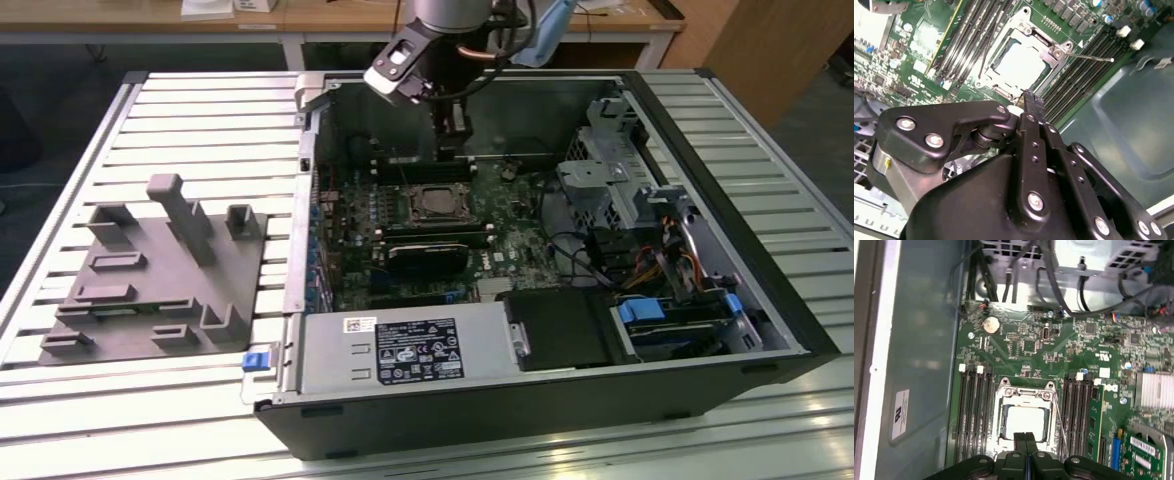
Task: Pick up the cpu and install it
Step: 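Install the first cpu locking lever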
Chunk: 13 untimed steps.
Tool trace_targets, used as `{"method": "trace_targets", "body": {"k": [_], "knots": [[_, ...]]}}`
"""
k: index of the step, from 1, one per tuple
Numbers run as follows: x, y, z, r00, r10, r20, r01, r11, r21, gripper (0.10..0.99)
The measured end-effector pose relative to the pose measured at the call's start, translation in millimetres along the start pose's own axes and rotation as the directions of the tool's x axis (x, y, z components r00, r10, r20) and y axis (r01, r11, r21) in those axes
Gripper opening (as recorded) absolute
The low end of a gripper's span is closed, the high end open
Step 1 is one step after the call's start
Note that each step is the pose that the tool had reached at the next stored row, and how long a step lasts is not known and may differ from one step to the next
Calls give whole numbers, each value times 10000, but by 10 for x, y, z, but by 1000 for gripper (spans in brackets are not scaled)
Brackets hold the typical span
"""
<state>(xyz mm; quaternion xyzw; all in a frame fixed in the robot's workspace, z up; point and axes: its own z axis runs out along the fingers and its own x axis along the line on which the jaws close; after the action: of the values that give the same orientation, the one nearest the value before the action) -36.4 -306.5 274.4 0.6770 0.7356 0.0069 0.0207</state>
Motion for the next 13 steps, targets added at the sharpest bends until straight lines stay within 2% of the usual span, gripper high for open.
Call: {"method": "trace_targets", "body": {"k": [6, 13], "knots": [[0, 1, 0, 9981, -615, -22, 615, 9981, -14, 106], [0, 1, 1, 9870, -1608, -58, 1607, 9870, -39, 106]]}}
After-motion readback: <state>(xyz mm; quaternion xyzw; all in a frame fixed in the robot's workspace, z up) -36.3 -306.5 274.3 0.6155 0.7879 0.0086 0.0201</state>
